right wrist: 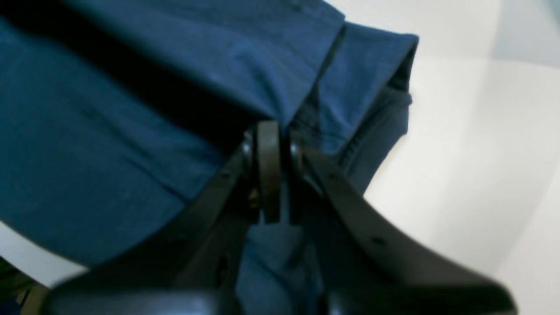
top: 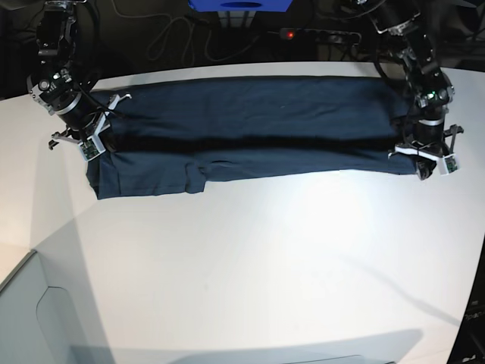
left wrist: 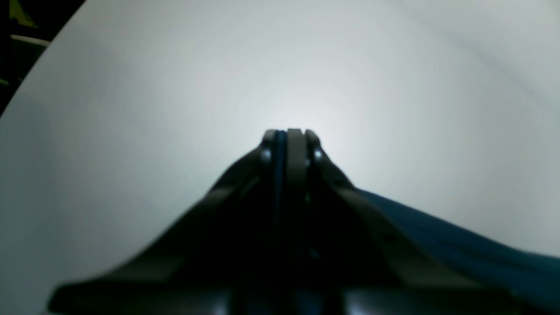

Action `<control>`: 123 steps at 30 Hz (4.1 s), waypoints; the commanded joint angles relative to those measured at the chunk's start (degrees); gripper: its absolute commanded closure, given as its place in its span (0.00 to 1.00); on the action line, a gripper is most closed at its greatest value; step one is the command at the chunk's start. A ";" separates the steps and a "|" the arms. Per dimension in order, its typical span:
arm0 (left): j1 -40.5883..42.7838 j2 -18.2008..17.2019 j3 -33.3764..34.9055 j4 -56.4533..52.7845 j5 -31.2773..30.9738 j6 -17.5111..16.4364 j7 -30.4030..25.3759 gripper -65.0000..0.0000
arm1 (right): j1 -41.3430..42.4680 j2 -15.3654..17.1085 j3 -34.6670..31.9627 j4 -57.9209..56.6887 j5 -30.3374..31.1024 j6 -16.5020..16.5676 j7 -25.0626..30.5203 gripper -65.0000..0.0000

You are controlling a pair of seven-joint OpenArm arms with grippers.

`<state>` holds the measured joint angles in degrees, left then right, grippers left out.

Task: Fold the T-shirt properly
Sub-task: 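Hold the folded strip with both grippers and adjust its edges, then open the right gripper and regrasp the strip end beside it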

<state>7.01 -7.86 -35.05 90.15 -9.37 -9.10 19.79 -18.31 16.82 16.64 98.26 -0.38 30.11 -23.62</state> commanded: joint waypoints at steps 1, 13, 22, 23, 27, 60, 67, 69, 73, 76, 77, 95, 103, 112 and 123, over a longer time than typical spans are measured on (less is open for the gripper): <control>0.95 -0.63 -0.25 2.03 -0.35 0.09 -1.37 1.00 | 0.24 0.63 0.37 0.86 0.60 0.88 1.24 1.00; 8.69 -0.27 -0.34 2.38 -0.44 0.09 -1.46 1.00 | 0.24 0.63 0.37 0.86 0.60 0.88 1.24 1.00; 11.76 -0.19 -1.30 4.84 -0.44 0.09 -1.46 1.00 | 0.15 0.72 0.45 0.86 0.60 0.88 1.24 1.00; 11.94 -0.19 -1.22 4.84 -0.44 0.09 -1.46 1.00 | 0.15 0.72 0.45 0.86 0.60 0.88 1.24 1.00; 11.94 -0.19 -1.22 4.66 -0.44 0.09 -1.46 1.00 | 0.15 0.72 0.37 0.86 0.60 0.88 1.24 1.00; 9.13 -0.63 0.10 -0.35 -0.44 0.09 -1.46 1.00 | -2.22 2.57 1.33 -0.46 0.60 7.03 1.24 0.51; 9.21 -0.27 0.10 -0.35 -0.44 0.09 -1.46 1.00 | -3.72 3.01 6.26 9.57 0.60 7.12 0.98 0.45; 9.30 -0.27 0.10 -0.35 -0.44 0.09 -1.46 1.00 | -2.22 3.01 5.91 9.92 0.60 7.12 0.89 0.45; 9.48 -0.27 -0.16 -0.35 -0.44 0.09 -1.46 1.00 | 5.07 2.04 2.30 5.87 0.60 7.12 -3.59 0.45; 9.48 -0.27 -0.25 -0.26 -0.44 0.09 -1.46 1.00 | 10.79 1.60 0.28 -0.19 0.60 7.12 -5.97 0.45; 9.57 -0.27 -0.25 -0.26 -0.44 0.09 -1.46 1.00 | 12.55 1.42 -0.34 -2.13 0.60 7.12 -6.14 0.45; 9.48 -0.19 -0.25 -0.26 -0.35 0.09 -1.46 1.00 | 21.60 0.98 -6.58 -18.92 0.60 7.12 -4.91 0.46; 9.48 -0.19 -0.25 -0.26 -0.35 0.09 -1.46 1.00 | 20.37 0.98 -6.58 -18.39 0.69 7.21 -3.59 1.00; 9.30 -0.19 -0.25 -0.26 -0.35 0.09 -1.46 1.00 | 13.78 0.98 -6.05 -7.75 0.95 7.21 -3.50 1.00; 9.48 -0.19 -0.25 -0.26 -0.35 0.09 -1.46 1.00 | 17.56 0.98 -6.05 -11.36 0.60 6.86 -4.21 0.79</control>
<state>16.62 -7.44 -34.96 88.90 -9.37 -9.23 19.57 -1.37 16.99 10.22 85.93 -0.30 36.84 -28.88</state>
